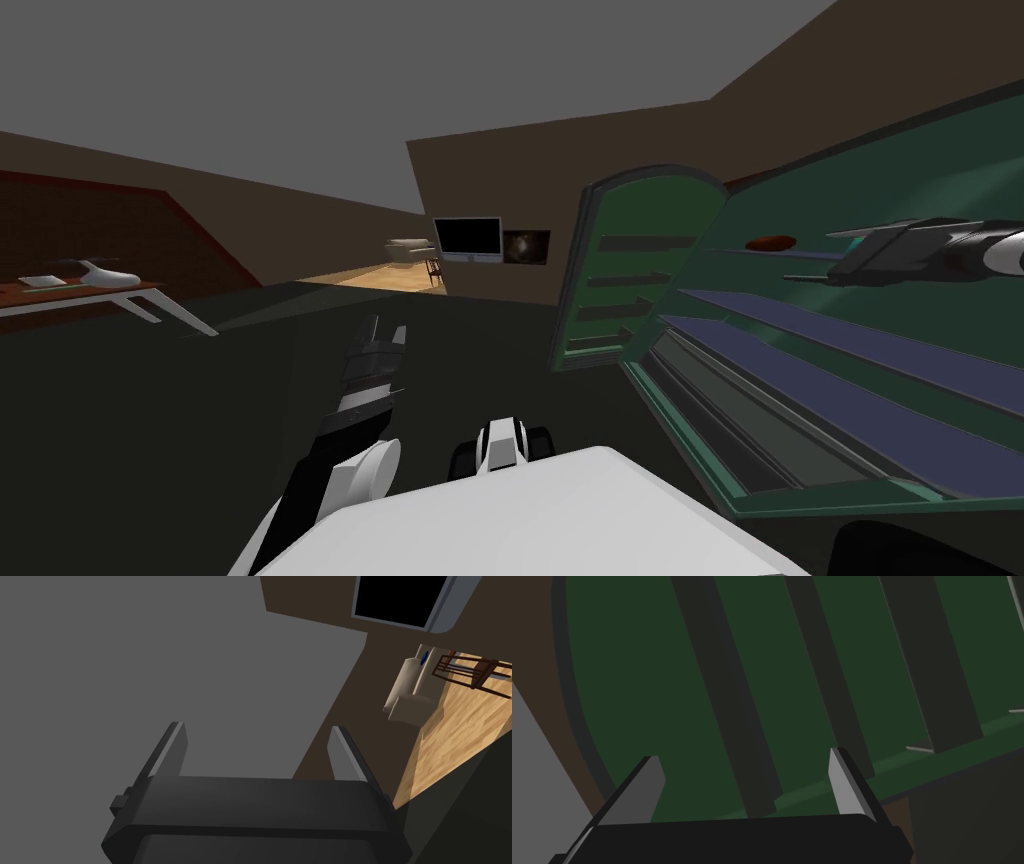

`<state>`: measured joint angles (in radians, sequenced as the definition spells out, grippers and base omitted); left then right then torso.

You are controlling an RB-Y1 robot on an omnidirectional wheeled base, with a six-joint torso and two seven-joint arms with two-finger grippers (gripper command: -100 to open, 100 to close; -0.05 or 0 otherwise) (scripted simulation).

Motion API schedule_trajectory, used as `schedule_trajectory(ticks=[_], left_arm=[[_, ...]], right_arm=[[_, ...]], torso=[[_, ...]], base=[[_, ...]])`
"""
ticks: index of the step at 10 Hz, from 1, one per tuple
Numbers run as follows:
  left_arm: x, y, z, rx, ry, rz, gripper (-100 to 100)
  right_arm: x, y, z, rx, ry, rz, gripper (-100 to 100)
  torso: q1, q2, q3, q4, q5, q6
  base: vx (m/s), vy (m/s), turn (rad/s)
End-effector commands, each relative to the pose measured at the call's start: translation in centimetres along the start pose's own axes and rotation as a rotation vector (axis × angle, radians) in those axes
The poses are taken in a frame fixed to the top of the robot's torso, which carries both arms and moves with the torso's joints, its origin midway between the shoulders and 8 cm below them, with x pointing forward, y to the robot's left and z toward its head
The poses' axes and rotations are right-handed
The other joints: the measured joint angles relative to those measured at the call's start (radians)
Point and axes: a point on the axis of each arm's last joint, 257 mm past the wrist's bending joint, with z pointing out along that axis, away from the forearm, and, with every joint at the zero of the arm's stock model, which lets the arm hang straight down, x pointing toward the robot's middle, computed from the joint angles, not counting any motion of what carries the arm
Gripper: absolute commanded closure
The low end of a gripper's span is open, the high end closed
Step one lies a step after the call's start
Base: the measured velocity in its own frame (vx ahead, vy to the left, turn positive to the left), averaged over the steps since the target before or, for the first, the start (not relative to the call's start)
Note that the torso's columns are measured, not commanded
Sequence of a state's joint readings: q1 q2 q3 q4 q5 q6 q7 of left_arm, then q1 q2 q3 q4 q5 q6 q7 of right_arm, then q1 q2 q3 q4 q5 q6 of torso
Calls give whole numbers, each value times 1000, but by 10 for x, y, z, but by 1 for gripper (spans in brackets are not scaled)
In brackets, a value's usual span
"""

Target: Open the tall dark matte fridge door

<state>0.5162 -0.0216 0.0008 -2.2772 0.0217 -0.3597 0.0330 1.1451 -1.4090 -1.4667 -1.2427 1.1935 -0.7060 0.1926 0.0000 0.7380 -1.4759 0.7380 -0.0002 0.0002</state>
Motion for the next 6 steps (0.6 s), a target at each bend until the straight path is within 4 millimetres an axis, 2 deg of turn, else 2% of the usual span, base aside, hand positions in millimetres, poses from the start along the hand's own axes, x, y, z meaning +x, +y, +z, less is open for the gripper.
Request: schedule_trajectory(ticks=[1, 2, 3, 4, 5, 6], left_arm=[[0, 0, 0, 0, 0, 0, 0], [0, 0, 0, 0, 0, 0, 0], [0, 0, 0, 0, 0, 0, 0], [0, 0, 0, 0, 0, 0, 0], [0, 0, 0, 0, 0, 0, 0], [0, 0, 0, 0, 0, 0, 0]], right_arm=[[-21, -1, 18, -13, -30, -21, -100], [-27, -9, 18, 11, -48, -10, -100], [-37, -7, 29, -9, -55, -33, -100], [-42, -14, 28, 12, -71, -23, -100], [-51, -12, 38, -11, -73, -49, -100], [-58, -22, 36, 16, -93, -37, -100]], torso=[[0, 0, 0, 0, 0, 0], [0, 0, 0, 0, 0, 0], [0, 0, 0, 0, 0, -1], [0, -1, 0, 0, 0, 0], [0, 0, 0, 0, 0, -1], [0, 0, 0, 0, 0, 0]], base=[[51, 31, -177], [47, 31, -70], [57, 27, -142], [47, 22, -73], [40, 26, -117], [33, 23, -79]])
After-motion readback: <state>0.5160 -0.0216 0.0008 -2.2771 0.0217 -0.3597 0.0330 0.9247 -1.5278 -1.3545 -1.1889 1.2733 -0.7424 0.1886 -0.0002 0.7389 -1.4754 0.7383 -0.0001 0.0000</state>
